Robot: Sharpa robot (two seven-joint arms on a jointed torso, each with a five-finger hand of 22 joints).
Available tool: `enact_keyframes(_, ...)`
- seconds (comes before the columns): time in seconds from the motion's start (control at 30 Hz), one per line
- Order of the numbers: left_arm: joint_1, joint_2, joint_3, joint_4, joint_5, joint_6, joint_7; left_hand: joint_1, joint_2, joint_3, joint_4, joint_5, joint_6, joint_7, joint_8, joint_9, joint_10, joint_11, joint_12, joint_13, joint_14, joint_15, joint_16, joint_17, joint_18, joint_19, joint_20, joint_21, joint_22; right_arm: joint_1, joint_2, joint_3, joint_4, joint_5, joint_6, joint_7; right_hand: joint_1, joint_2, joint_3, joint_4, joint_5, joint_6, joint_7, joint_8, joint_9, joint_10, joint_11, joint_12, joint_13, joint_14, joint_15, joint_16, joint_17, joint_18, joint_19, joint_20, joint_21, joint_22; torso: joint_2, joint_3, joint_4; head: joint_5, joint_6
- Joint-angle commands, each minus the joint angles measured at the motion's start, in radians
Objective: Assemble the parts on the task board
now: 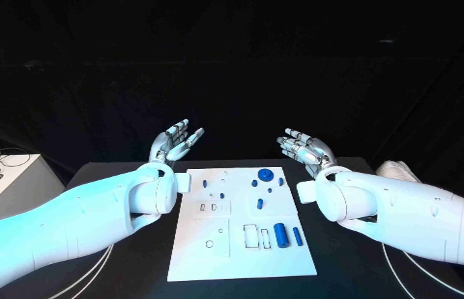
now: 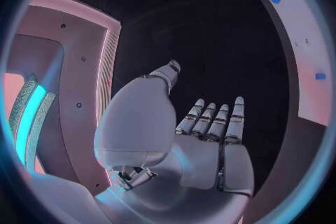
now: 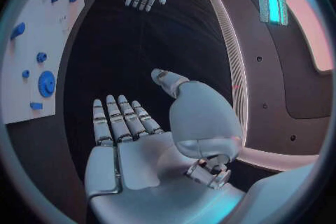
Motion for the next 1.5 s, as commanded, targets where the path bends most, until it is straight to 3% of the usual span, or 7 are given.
enact_keyframes(0.03,0.004,0.006,-0.001,-0.01,0.008,0.101,0.048,0.053,-0.001,0.018,0.009,0.006,0.021,0.075,0.009,0.004,0.02,0.01,0.008,0.003,0.021,0.008,0.009,0.004,0.022,0.018,0.01,0.009,0.002,0.016,0.003,-0.012,-0.017,0.002,0.165,-0.055,0.09,0.004,0.04,-0.041,-0.004,0.079,0.13,0.02,0.014,0.108,0.011,0.009,0.006,0.139,0.011,0.022,0.017,0.016,0.092,0.009,0.02,0.009,0.0,-0.0002,-0.0001,0.0,0.0)
enact_keyframes(0.2,0.004,0.006,-0.001,-0.01,0.008,0.101,0.048,0.059,0.005,0.019,0.013,0.006,0.037,0.083,0.012,0.007,0.047,0.019,0.011,0.005,0.062,0.019,0.018,0.01,0.022,0.044,0.011,0.015,0.006,0.031,0.004,-0.025,-0.03,0.003,0.198,-0.066,0.166,-0.021,0.05,-0.099,-0.034,0.238,0.116,0.063,0.047,0.299,0.008,0.027,0.017,0.35,-0.005,0.061,0.043,0.043,0.434,0.006,0.101,0.046,0.0,-0.0002,-0.0001,0.0,0.0)
enact_keyframes(0.27,0.004,-0.033,-0.001,0.007,-0.041,0.154,0.035,0.056,0.013,0.023,0.014,0.007,0.09,0.094,0.03,0.019,0.15,0.041,0.027,0.014,0.21,0.017,0.056,0.035,0.041,0.198,0.009,0.05,0.024,0.039,-0.002,-0.025,-0.088,-0.412,0.093,-0.056,0.199,-0.039,0.047,-0.123,-0.043,0.337,0.106,0.09,0.067,0.429,-0.012,0.038,0.023,0.44,-0.032,0.087,0.054,0.067,0.562,-0.005,0.163,0.064,0.011,-0.0097,-0.0013,-0.002,-0.029)
enact_keyframes(0.47,0.004,-0.067,-0.001,0.046,-0.071,0.171,0.027,0.044,0.018,0.044,-0.008,0.007,0.263,0.098,0.087,0.056,0.5,0.058,0.073,0.033,0.579,-0.038,0.17,0.104,0.113,0.459,0.005,0.141,0.053,0.057,0.006,-0.024,-0.129,-0.672,0.093,-0.087,0.273,-0.054,-0.03,-0.175,-0.059,0.527,0.072,0.147,0.093,0.585,-0.063,0.057,0.021,0.618,-0.114,0.153,0.084,0.064,0.827,-0.114,0.359,0.152,0.032,-0.0102,0.004,-0.004,-0.028)
enact_keyframes(0.63,0.005,-0.105,-0.001,0.088,-0.095,0.185,0.018,0.035,0.011,0.076,-0.026,0.008,0.483,0.081,0.179,0.104,0.718,-0.004,0.126,0.046,0.806,-0.114,0.29,0.194,0.117,0.651,-0.068,0.247,0.091,0.071,0.014,-0.023,-0.151,-0.88,0.105,-0.13,0.281,-0.066,-0.024,-0.19,-0.051,0.584,0.044,0.145,0.086,0.713,-0.103,0.053,0.022,0.785,-0.172,0.201,0.127,0.065,0.935,-0.17,0.492,0.221,0.042,-0.0083,0.0076,-0.011,-0.026)
enact_keyframes(1.27,0.014,-0.252,-0.001,0.298,-0.106,0.267,-0.055,0.011,-0.016,0.137,-0.061,0.007,0.494,0.072,0.173,0.112,0.774,-0.017,0.067,0.035,0.805,-0.138,0.409,0.339,0.11,0.727,-0.109,0.371,0.154,0.135,0.053,-0.023,-0.192,-1.244,0.2,-0.321,0.272,-0.149,-0.028,-0.227,-0.052,0.587,0.033,0.095,0.08,0.667,-0.111,0.031,0.03,0.883,-0.186,0.26,0.397,0.062,0.961,-0.178,0.762,0.415,0.11,-0.0243,0.034,-0.048,-0.037)
enact_keyframes(1.5,0.019,-0.273,0.0,0.332,-0.106,0.286,-0.075,0.006,-0.018,0.139,-0.062,0.007,0.491,0.075,0.171,0.112,0.772,-0.015,0.062,0.035,0.792,-0.135,0.41,0.346,0.109,0.725,-0.108,0.381,0.16,0.141,0.073,-0.024,-0.206,-1.39,0.166,-0.384,0.231,-0.177,0.004,-0.18,-0.034,0.591,0.031,0.113,0.095,0.732,-0.125,0.097,0.096,0.838,-0.2,0.576,0.746,-0.027,1.13,-0.177,1.219,1.036,0.132,-0.0272,0.05,-0.058,-0.041)
